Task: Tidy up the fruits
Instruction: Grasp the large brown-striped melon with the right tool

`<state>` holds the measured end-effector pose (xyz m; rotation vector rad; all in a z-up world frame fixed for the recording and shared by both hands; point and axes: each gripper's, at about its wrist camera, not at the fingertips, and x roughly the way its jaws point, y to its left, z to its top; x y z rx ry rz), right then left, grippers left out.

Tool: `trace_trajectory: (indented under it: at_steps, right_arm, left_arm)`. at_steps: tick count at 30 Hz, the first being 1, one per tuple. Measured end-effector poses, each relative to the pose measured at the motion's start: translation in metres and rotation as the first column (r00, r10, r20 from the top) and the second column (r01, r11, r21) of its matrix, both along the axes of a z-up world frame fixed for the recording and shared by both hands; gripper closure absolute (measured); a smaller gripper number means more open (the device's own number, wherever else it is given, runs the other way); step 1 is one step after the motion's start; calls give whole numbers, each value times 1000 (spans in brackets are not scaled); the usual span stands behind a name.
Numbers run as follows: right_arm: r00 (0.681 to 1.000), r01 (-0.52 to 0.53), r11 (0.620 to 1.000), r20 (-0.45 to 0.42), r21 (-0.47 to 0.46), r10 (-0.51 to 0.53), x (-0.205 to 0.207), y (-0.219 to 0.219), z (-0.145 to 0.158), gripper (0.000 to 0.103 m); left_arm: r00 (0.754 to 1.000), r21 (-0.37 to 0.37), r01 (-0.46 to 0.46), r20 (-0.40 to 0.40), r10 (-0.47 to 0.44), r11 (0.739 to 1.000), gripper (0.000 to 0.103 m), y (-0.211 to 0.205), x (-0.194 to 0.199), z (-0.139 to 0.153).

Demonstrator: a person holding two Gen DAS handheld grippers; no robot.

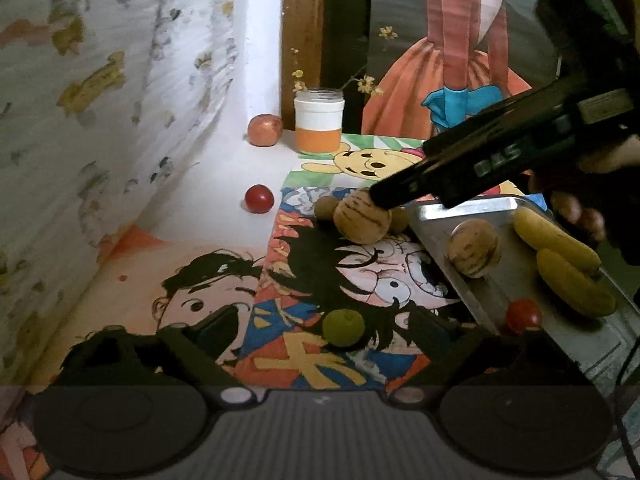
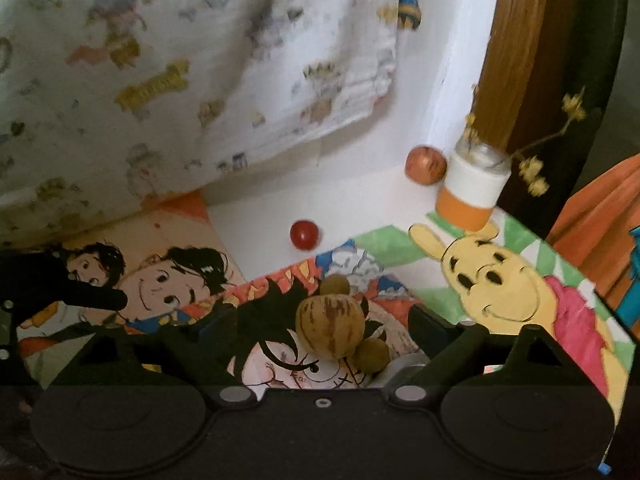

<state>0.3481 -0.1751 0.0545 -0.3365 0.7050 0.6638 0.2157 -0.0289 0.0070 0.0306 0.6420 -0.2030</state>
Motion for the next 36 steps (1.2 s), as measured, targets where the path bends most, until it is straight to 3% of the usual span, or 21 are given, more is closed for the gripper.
trace_trajectory:
  at_steps: [13,19,29,36]
  right_arm:
    - [997,-25,999,-70,-33,22,31,17,-32,27]
    - [992,-36,999,-121,-8,34,40,16,-42,34]
    - [992,-40,999,-119,-29,36,43,20,-49,48]
    - [995,-35,999,-98,-34,31,41,21,-50,48]
  left_arm:
    - [999,-25,42,-32,-43,999,37,-3,14,-13]
    - [997,2,60,-50,-60,998,49,-9,17,-17]
    - [998,10,45,-49,-45,999,66,-9,19,-18]
    - [998,1,47,-50,-47,999,75,-9,20,-18]
